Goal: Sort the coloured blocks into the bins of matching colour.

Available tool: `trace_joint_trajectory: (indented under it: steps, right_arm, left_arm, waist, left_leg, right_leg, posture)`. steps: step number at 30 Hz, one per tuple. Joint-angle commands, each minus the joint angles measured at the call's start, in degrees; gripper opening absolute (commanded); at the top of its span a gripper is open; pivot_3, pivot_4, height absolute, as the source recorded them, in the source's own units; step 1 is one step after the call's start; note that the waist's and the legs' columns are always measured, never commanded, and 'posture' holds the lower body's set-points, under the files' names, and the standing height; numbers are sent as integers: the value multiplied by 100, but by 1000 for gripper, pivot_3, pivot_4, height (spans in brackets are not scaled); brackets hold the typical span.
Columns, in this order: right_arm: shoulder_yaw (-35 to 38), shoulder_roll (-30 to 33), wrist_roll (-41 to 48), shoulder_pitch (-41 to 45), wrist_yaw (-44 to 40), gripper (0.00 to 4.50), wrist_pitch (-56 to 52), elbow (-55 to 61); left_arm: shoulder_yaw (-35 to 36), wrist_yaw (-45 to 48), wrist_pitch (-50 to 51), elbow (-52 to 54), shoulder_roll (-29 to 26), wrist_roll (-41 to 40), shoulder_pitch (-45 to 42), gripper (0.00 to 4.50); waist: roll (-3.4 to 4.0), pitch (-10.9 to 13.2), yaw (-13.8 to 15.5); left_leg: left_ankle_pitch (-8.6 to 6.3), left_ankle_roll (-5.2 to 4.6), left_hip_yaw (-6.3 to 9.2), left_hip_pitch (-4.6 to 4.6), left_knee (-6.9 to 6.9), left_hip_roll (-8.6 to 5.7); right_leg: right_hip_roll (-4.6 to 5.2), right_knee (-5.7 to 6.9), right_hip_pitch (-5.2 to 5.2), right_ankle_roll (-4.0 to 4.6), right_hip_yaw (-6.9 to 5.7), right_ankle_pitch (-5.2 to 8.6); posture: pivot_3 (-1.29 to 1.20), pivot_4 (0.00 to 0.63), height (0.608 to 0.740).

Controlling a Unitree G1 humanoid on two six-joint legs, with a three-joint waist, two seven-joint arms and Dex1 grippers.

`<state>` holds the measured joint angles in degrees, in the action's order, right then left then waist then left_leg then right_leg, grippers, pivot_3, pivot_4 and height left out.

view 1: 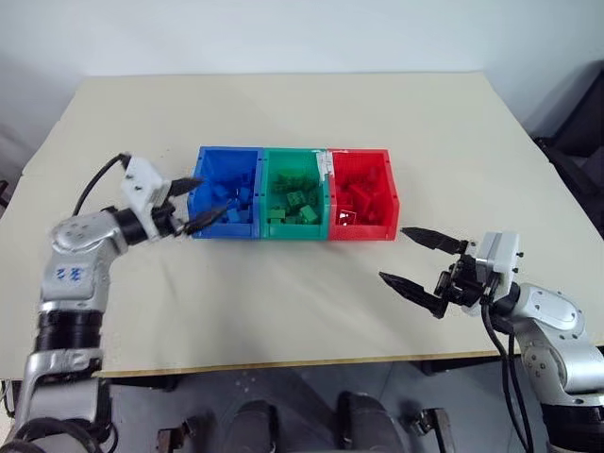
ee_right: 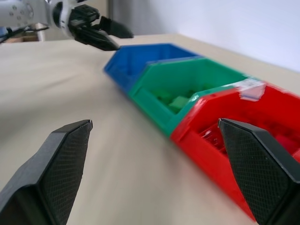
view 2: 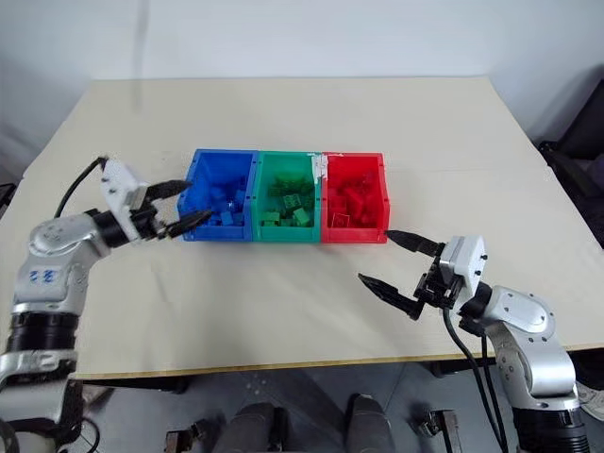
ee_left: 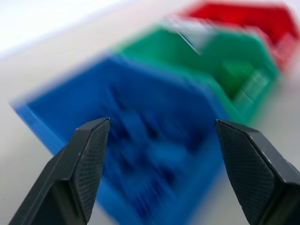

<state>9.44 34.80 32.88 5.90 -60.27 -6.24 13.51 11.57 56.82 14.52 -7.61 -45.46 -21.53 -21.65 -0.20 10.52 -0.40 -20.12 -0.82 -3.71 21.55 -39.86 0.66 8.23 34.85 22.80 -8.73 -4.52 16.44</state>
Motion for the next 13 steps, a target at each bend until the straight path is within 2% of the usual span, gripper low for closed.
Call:
trace_joint_trajectory:
  steps: [1,5,13]
  right_arm:
    - [89,233,-11,84,-501,4500,244,-368]
    - [11,313,-176,269,-864,4500,531,-840]
    - [53,244,-367,361,-961,4500,864,-1242]
  left_arm:
    - [420,214,-129,884,-183,-220,718,3805]
    - [624,34,-514,1222,-16,-130,1325,3805]
    - [569,-656,-851,1519,540,62,1668,3805]
  waist:
    - [1,1,34]
    - [1,1,137]
    - [1,1,154]
  left_leg:
    - [-1,0,0,-1,1,0]
    - [-3,-5,7,-4,-11,13]
    - [-9,-6,7,-22,-5,8]
  right_leg:
    - [1,2,-1,0,1,0]
    - [14,3,-14,0,-2,0]
    - [20,5,-19,0,0,0]
  posture:
    - [0,150,740]
    - [0,150,740]
    - [0,150,740]
